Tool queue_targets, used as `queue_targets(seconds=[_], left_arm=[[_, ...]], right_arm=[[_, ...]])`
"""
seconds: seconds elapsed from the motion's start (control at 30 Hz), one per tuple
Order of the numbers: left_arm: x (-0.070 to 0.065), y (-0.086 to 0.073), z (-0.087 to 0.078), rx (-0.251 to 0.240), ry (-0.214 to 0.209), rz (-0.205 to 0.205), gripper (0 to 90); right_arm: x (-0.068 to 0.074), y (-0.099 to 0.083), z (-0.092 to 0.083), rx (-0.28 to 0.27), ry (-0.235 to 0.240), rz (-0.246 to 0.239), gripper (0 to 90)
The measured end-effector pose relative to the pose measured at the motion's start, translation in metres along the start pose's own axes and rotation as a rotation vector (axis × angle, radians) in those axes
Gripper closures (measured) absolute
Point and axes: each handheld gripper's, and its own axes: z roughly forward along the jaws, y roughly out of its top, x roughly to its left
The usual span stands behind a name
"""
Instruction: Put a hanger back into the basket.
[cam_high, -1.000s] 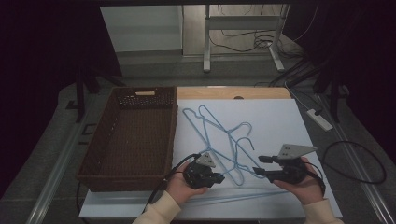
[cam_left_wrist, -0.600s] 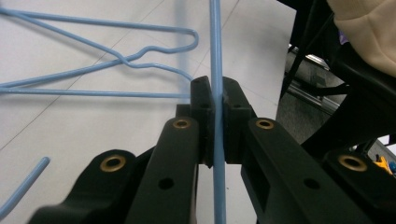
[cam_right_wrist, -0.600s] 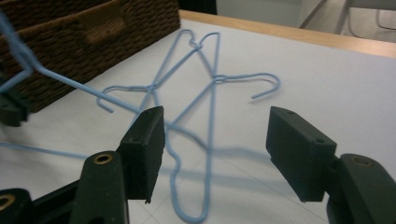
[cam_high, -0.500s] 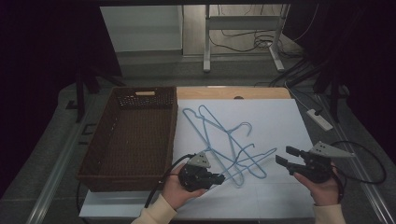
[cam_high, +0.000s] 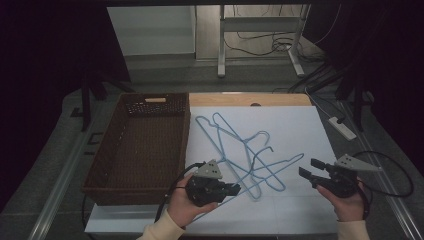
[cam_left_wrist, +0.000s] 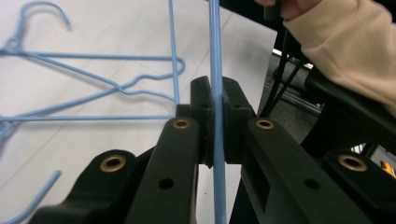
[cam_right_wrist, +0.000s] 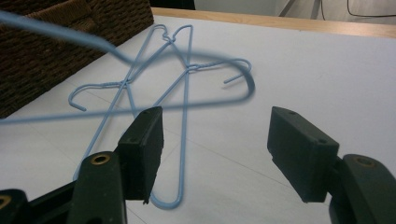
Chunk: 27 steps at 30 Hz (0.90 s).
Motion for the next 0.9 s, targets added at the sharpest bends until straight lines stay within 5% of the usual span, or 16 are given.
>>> queue_targets(seconds=[0.53,0.9], left_arm=[[0.024,0.02,-0.076,-0.169,0.061,-0.053,85.9],[0.043,0.026,-0.126,-0.212,0.177,-0.055,85.9]], right_arm=[[0.006,-0.005,0.011,0.041,0.007,-0.024,36.7],[0.007,-0.008,0.011,0.039,-0.003,-0.047,37.1]])
